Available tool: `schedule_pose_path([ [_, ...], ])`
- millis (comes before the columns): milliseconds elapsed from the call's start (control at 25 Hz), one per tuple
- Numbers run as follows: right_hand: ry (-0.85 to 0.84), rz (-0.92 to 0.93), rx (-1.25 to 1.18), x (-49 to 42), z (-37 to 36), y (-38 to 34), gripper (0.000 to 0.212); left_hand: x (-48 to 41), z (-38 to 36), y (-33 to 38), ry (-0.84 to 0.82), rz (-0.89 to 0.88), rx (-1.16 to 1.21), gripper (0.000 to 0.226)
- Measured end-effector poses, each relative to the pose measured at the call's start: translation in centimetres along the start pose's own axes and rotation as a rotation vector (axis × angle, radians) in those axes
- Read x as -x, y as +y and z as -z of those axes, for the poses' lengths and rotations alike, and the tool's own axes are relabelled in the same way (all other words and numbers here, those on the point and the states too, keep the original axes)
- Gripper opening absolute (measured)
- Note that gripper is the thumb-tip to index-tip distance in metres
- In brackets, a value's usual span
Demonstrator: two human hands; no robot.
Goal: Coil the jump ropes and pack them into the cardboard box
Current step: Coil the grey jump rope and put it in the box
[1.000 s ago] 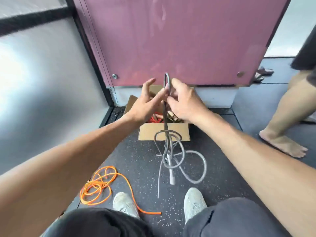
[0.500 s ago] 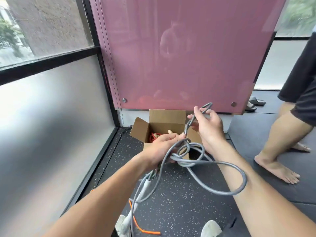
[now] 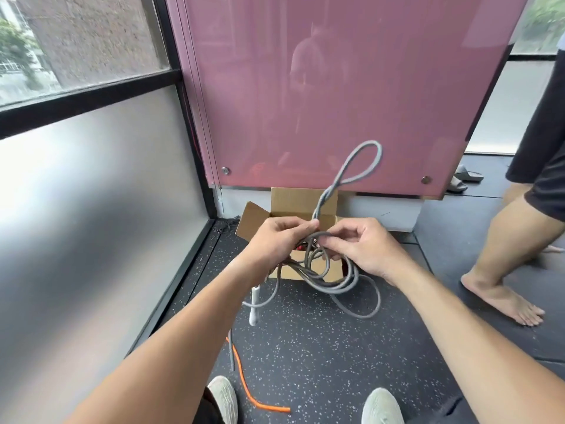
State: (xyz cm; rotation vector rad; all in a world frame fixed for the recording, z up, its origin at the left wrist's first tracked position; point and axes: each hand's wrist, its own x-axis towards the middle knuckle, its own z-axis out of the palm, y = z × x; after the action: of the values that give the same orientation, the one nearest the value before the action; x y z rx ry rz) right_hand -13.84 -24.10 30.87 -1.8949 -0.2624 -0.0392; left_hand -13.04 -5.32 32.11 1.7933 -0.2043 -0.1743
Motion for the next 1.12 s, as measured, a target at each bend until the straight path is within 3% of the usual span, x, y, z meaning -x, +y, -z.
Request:
schedule_pose_path([
  [80, 0.043, 0.123, 0.087, -0.1, 0.1, -0.1, 0.005, -0.8, 0.2, 0.1, 0.155, 0.027, -0.063, 0.031],
  [120, 0.023, 0.178, 0.119, 0.1, 0.2, -0.2, 0.012, -1.3, 0.6, 0.1, 0.246, 0.066, -0.028, 0.033],
  [240, -0.01, 0.274, -0.073, 1.0, 2.4, -1.1, 0.015, -3.0, 4.0, -0.8, 0.559, 0.248, 0.263, 0.034],
  [320, 0.223, 0.208, -0.25, 0.9, 5.0, -1.1, 0.02, -3.6, 6.7, -1.8, 0.705, 0.321, 0.515, 0.03],
  [400, 0.531, 0.015, -0.418, 0.4, 7.0, -0.2, 0.027, -3.8, 8.1, -2.5, 0.755, 0.314, 0.744, 0.026],
  [480, 0.665, -0.269, -0.143, -0.2, 7.0, 1.3, 0.009, -4.0, 7.9, -2.5, 0.725, 0.286, 0.909, 0.024],
  [560, 0.535, -0.42, 0.342, -0.2, 4.8, 1.6, 0.044, -4.4, 6.8, -2.4, 0.635, 0.241, 1.036, 0.021],
  [600, 0.451, -0.35, 0.43, -0.3, 3.3, 0.9, 0.05, -4.6, 6.0, -2.1, 0.578, 0.219, 1.083, 0.025],
  [720, 0.044, -0.154, 0.244, -0.5, -2.2, -1.6, 0.031, -4.8, 3.5, -1.1, 0.452, 0.185, 1.2, 0.033],
  [800, -0.131, -0.106, 0.287, -0.4, -5.6, -1.3, 0.022, -4.5, 2.3, -0.3, 0.409, 0.16, 1.279, 0.033],
  [920, -0.004, 0.017, 0.245, -1.1, -7.0, -1.4, 0.019, -3.5, 2.1, 0.7, 0.32, 0.102, 1.2, 0.026],
  [1040, 0.181, 0.02, 0.02, -1.7, -6.0, -1.9, 0.022, -2.4, 2.9, 0.9, 0.181, 0.008, 0.799, 0.011],
  [1120, 0.221, 0.0, -0.047, -1.9, -5.5, -1.6, 0.026, -1.8, 2.7, 0.5, 0.007, 0.049, 0.478, 0.024],
])
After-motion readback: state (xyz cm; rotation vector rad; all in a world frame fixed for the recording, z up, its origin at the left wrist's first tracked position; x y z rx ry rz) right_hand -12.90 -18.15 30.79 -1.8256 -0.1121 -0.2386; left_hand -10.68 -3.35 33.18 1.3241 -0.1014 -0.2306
